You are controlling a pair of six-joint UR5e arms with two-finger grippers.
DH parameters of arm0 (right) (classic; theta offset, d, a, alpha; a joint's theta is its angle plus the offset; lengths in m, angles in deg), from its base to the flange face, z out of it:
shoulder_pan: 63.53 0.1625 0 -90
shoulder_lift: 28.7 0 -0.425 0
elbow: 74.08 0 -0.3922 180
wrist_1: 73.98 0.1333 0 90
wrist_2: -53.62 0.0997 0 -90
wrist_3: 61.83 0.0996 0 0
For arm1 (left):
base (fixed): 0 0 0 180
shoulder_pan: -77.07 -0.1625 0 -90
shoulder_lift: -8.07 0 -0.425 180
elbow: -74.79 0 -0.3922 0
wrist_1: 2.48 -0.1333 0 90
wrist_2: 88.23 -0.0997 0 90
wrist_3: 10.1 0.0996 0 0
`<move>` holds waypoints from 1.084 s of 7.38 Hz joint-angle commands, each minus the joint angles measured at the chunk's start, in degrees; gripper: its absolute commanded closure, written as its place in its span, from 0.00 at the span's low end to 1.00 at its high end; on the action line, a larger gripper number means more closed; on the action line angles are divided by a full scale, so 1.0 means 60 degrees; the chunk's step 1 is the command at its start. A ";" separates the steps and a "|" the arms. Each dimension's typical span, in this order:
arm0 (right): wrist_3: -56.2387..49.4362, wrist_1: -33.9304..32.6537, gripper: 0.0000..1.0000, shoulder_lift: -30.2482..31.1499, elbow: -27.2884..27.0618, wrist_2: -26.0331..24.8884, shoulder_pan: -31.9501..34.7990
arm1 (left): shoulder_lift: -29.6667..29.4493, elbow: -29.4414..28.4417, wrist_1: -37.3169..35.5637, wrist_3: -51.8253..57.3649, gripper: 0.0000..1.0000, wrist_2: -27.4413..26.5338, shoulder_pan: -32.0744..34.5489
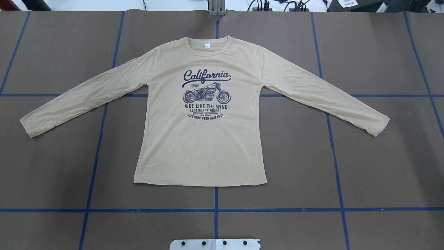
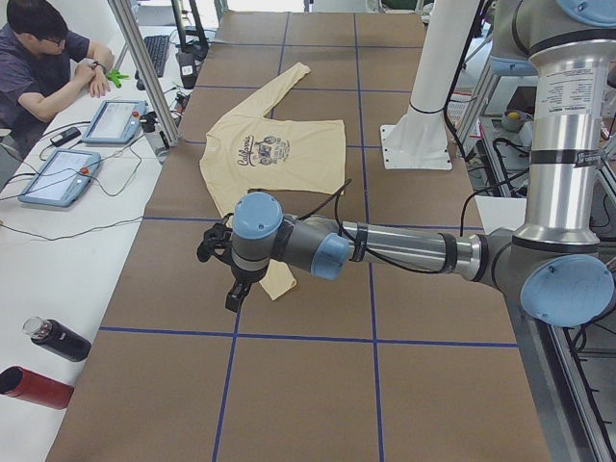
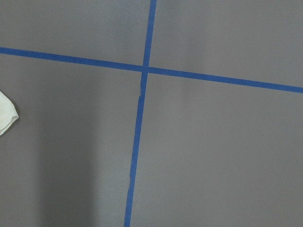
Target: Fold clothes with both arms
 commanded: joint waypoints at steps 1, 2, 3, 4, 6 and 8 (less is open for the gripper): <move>-0.0003 0.0034 0.00 -0.0096 0.0019 0.0007 0.0003 | 0.0033 0.0107 0.0028 0.0002 0.00 0.0372 -0.0001; 0.0026 0.0034 0.00 -0.0169 0.0005 0.0006 -0.0011 | 0.0018 0.0355 0.0028 0.0002 0.00 0.0358 -0.0015; 0.0055 0.0020 0.00 -0.0228 -0.0010 0.0006 -0.0011 | 0.0018 0.0575 0.0028 0.0031 0.00 0.0227 -0.0015; 0.0070 0.0020 0.00 -0.0359 0.0033 0.0035 0.0003 | 0.0105 0.0896 0.0173 0.0191 0.00 0.0197 0.0014; 0.0041 0.0136 0.00 -0.0724 -0.0010 0.0036 -0.0011 | -0.0258 0.0767 0.0175 0.0090 0.00 -0.0632 0.0087; 0.0070 0.0195 0.00 -0.1266 0.0092 0.0501 -0.0186 | -0.0726 0.0695 0.0713 0.0061 0.00 -0.1497 0.0087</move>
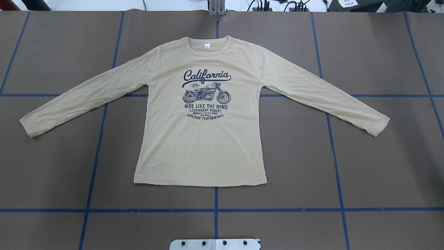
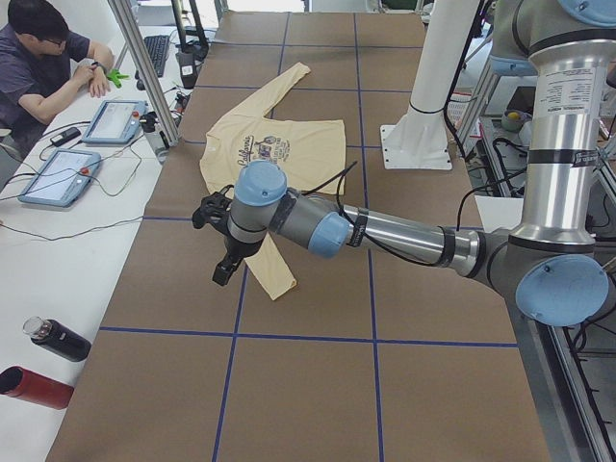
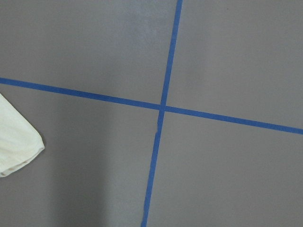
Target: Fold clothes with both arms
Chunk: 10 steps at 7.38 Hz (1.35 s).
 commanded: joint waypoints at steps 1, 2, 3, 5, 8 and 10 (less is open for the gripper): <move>0.0211 0.0056 0.00 -0.0616 0.0115 0.0568 -0.0396 | -0.0826 -0.0839 0.0375 -0.0051 0.00 -0.0613 -0.0037; 0.0721 0.0114 0.00 -0.0879 0.0203 0.0716 -0.0776 | -0.1513 -0.1644 0.0302 -0.0022 0.00 -0.0367 -0.0037; 0.0827 0.0666 0.00 -0.0896 0.0436 0.0776 -0.1157 | -0.1519 -0.1957 0.0432 0.0036 0.00 -0.0162 -0.0037; 0.3536 0.2462 0.00 -0.0882 0.0832 0.1084 -0.2019 | -0.1491 -0.1888 0.0477 0.0022 0.00 -0.0159 -0.0052; 0.6720 0.6460 0.00 -0.0780 0.2485 0.0531 -0.3426 | -0.1417 -0.1902 0.0756 0.0066 0.00 -0.0160 -0.0066; 0.8280 0.7684 0.01 -0.0518 0.2533 -0.0976 -0.4701 | -0.1388 -0.1872 0.0756 0.0080 0.00 -0.0160 -0.0066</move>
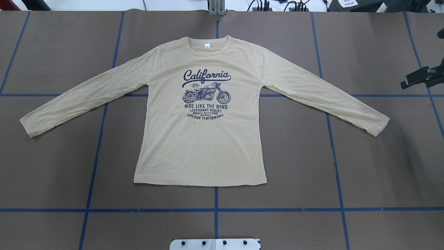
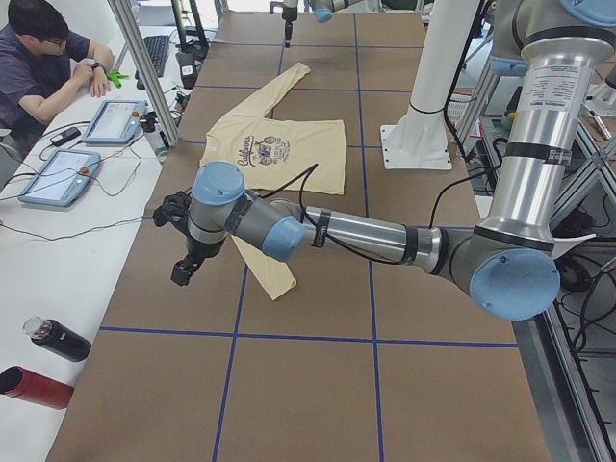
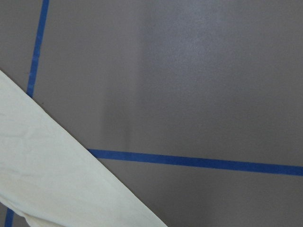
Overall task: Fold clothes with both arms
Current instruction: 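Lower the right gripper onto the cuff of the sleeve nearest it and grasp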
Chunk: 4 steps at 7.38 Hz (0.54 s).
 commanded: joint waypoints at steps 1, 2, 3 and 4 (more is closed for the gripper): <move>0.0989 0.1516 0.04 0.0636 0.0167 -0.0990 -0.0997 | 0.0027 0.0010 0.0012 0.0004 0.00 0.0002 0.0014; 0.1090 0.1841 0.08 0.0684 0.0313 -0.1079 -0.1174 | 0.0027 0.0010 0.0012 0.0004 0.00 0.0002 0.0014; 0.1135 0.1859 0.10 0.0684 0.0387 -0.1254 -0.1364 | 0.0027 0.0025 0.0012 0.0004 0.00 0.0016 0.0014; 0.1135 0.1888 0.12 0.0742 0.0417 -0.1372 -0.1497 | 0.0056 0.0025 0.0012 0.0019 0.00 0.0016 0.0014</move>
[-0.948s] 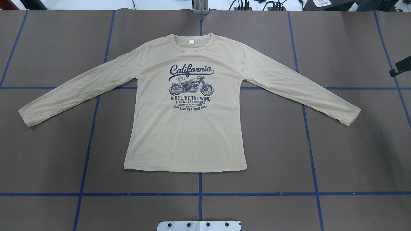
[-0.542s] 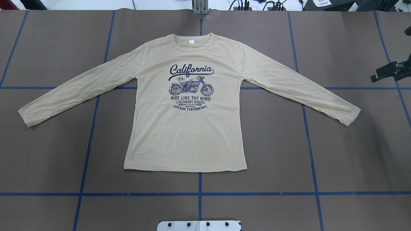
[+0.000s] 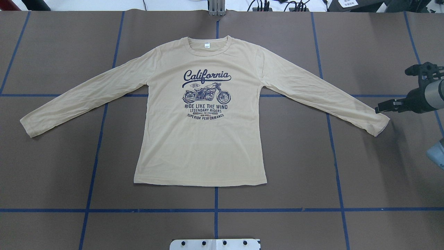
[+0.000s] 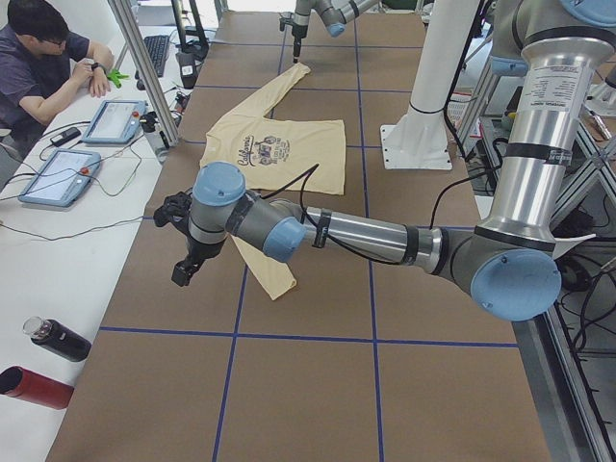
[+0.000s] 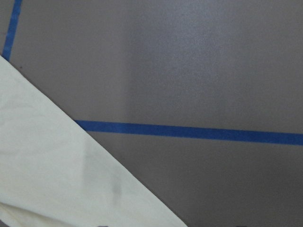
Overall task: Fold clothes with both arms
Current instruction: 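Lower the right gripper onto the cuff of the sleeve nearest it and grasp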
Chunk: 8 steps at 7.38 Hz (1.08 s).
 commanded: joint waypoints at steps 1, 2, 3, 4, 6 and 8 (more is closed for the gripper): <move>0.0041 0.0364 0.18 0.0085 0.0256 -0.0323 -0.0323 | 0.0050 0.0005 0.0000 0.0011 0.00 0.0005 0.0001; 0.0041 0.0656 0.23 0.0099 0.0475 -0.0339 -0.0338 | 0.0050 0.0020 0.0000 0.0011 0.00 0.0005 0.0001; 0.0041 0.0804 0.32 0.0085 0.0535 -0.0324 -0.0338 | 0.0050 0.0005 0.0000 0.0011 0.00 0.0005 0.0001; 0.0041 0.0806 0.40 0.0085 0.0521 -0.0324 -0.0324 | 0.0050 0.0005 0.0000 0.0011 0.00 0.0005 0.0001; 0.0041 0.0806 0.50 0.0100 0.0434 -0.0237 -0.0309 | 0.0050 0.0005 0.0000 0.0011 0.00 0.0005 0.0001; 0.0041 0.0806 0.50 0.0143 0.0375 -0.0207 -0.0309 | 0.0050 0.0005 0.0000 0.0011 0.00 0.0005 0.0001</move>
